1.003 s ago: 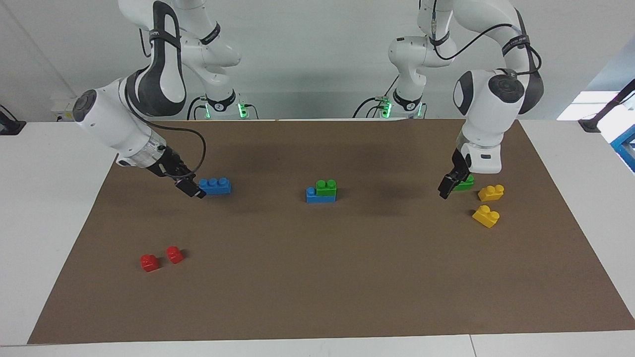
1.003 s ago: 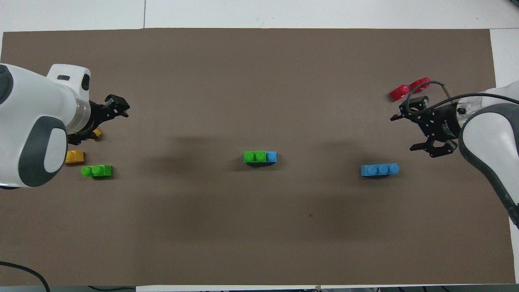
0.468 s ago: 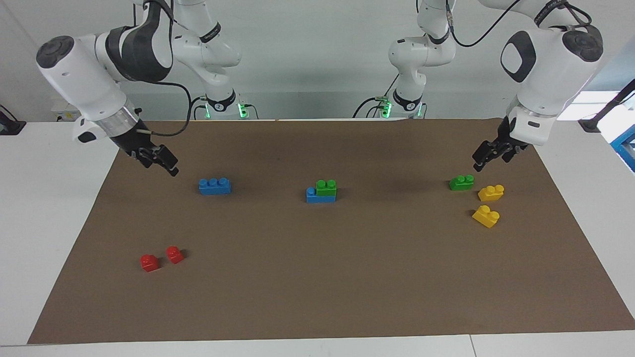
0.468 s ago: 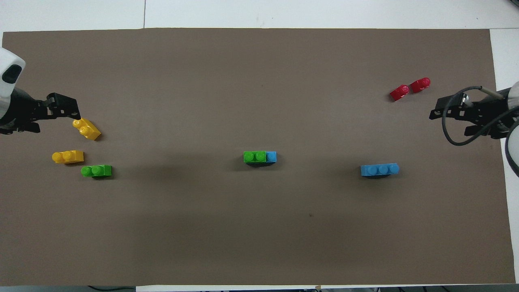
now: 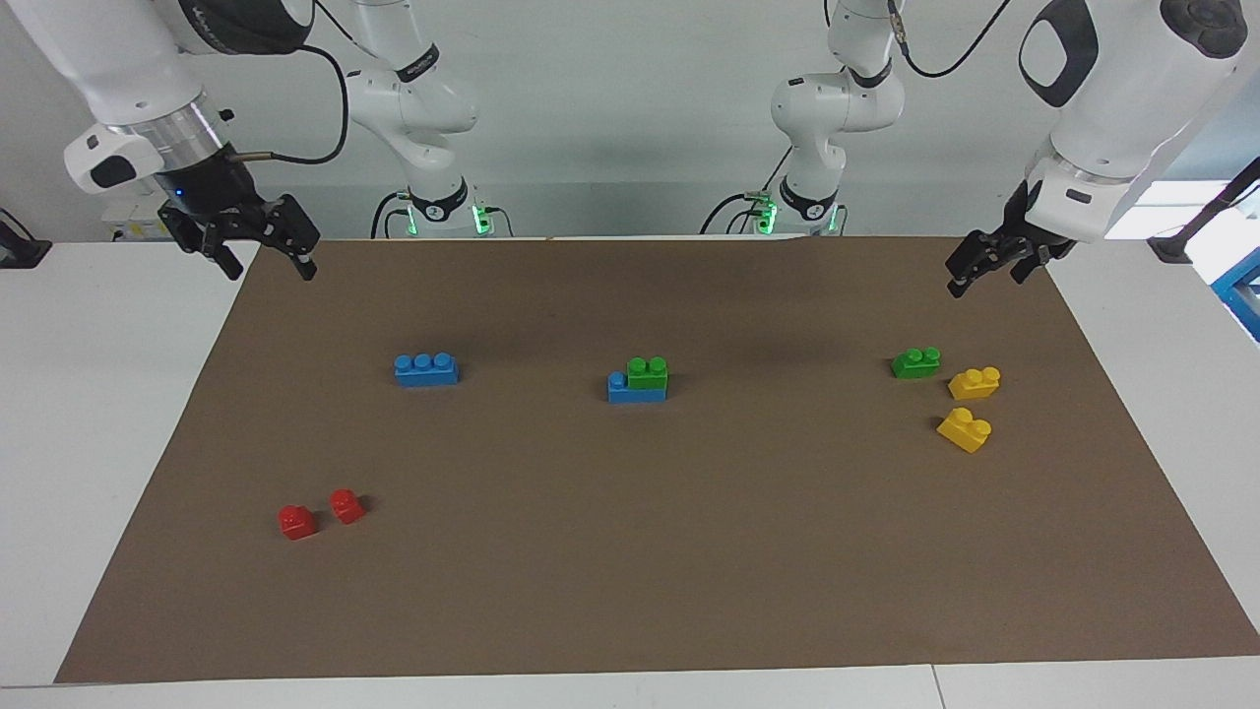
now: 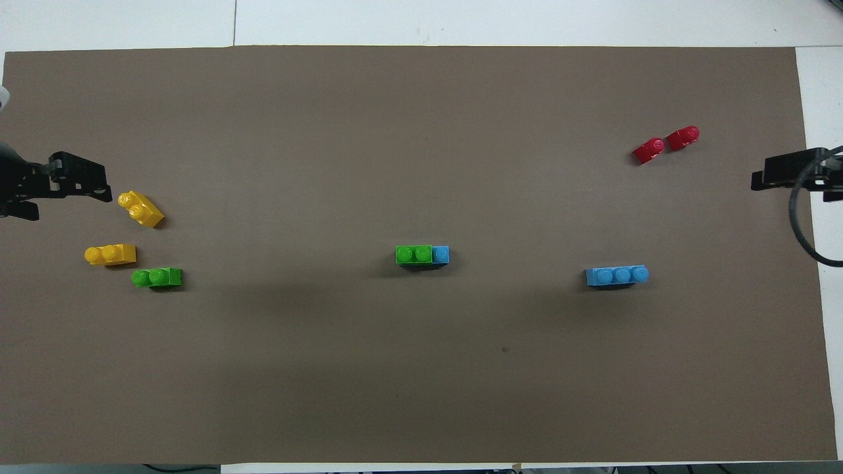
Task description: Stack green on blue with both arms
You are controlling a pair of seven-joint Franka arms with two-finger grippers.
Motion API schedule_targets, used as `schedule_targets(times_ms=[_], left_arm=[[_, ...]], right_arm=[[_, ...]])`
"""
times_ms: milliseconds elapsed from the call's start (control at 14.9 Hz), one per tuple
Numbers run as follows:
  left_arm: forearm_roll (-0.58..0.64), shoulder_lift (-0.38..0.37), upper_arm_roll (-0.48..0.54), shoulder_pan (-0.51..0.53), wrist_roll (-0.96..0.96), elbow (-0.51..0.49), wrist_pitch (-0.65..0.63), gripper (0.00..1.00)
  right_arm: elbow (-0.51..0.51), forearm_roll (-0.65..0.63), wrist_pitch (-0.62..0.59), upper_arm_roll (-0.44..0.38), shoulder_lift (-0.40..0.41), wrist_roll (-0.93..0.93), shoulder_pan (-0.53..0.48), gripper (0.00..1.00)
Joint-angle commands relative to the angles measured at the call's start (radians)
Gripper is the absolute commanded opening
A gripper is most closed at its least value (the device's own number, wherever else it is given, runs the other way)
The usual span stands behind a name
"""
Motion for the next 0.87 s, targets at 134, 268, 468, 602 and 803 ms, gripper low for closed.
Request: schedule_targets(times_ms=[134,268,468,602,803], left_arm=[[-0.012,0.006,0.001,0.001,0.029,0.06,-0.061,1.0],[-0.014,0.006,-0.005,0.01,0.029,0.074,-0.082,1.0],[-0.011,-0.004,-0.065,0.077,0.03,0.066,-0.064,1.0],[-0.011,-0.009,-0.102,0.119,0.03,0.068,-0.073,1.0],[-0.008,-0.039,-0.11,0.123,0.032,0.068,-0.084,1.0]], right_arm=[[0.006,-0.054,-0.033,0.009,-0.01,-0.032,-0.016,1.0],[0.006,-0.092,-0.022,0.011,-0.011,-0.032,-0.014,1.0],[0.001,-0.106,-0.013,0.017,-0.012,-0.031,-0.001,1.0],[-0.014,-0.106,0.003,0.021,-0.018,-0.029,0.027,1.0],[-0.043,-0.105,0.004,0.021,-0.038,-0.017,0.046,1.0]])
